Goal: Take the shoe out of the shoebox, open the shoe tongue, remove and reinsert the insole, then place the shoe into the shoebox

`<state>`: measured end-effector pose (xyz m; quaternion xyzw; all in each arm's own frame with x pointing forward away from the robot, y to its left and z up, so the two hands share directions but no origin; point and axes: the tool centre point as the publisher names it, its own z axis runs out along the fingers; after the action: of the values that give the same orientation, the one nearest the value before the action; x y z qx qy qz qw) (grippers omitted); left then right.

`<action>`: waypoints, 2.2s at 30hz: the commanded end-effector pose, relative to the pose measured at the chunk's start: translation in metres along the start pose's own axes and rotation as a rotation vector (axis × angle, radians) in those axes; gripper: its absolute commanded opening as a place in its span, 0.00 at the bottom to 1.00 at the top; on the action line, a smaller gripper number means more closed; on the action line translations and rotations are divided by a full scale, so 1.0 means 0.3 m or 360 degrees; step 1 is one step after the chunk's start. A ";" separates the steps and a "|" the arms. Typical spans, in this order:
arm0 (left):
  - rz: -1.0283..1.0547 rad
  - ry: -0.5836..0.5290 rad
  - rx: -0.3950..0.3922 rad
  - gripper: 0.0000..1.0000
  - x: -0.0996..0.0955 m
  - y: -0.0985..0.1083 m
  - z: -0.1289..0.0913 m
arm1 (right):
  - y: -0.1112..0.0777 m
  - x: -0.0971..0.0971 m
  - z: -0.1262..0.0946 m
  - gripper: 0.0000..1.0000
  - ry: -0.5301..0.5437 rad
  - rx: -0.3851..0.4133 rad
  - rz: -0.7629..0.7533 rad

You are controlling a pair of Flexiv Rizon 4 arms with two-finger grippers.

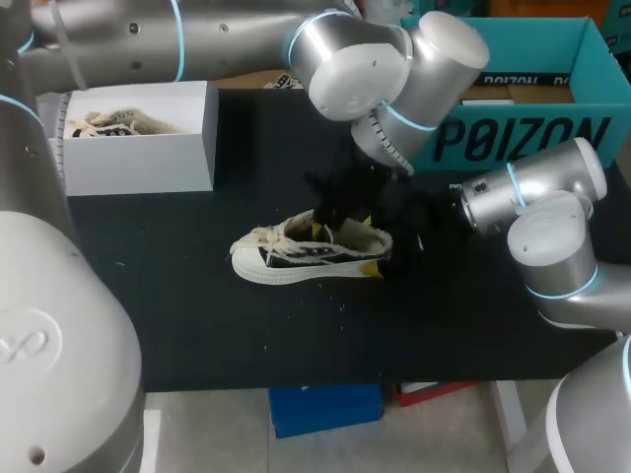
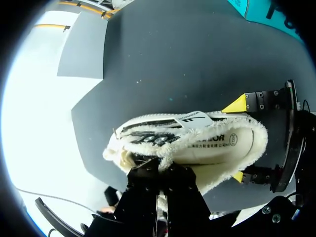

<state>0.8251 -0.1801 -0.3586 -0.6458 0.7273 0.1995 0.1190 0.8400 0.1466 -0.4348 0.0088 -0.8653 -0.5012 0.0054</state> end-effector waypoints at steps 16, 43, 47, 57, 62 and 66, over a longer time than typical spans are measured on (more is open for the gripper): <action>-0.0090 0.0292 0.0113 0.00 -0.208 0.036 -0.088 | -0.017 -0.002 0.022 0.00 -0.0002 0.0001 0.0001; -0.0085 0.0218 -0.0003 0.00 -0.319 0.087 0.105 | -0.017 -0.002 0.022 0.00 -0.0002 0.0001 0.0001; -0.0086 0.0196 -0.0047 0.00 -0.314 0.087 0.132 | -0.017 -0.002 0.022 0.00 -0.0002 0.0001 0.0001; -0.0088 0.0111 -0.0099 0.00 -0.304 0.081 0.164 | -0.017 -0.002 0.022 0.00 -0.0002 0.0001 0.0001; -0.0081 0.0105 -0.0106 0.44 -0.302 0.075 0.163 | -0.017 -0.002 0.022 0.00 -0.0002 0.0001 0.0001; -0.0025 0.0129 -0.0082 1.00 -0.308 0.069 0.144 | -0.017 -0.002 0.022 0.00 -0.0002 0.0001 0.0001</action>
<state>0.8131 -0.0789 -0.3566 -0.6647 0.7173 0.1951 0.0748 0.8401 0.1510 -0.4356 0.0089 -0.8655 -0.5008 0.0053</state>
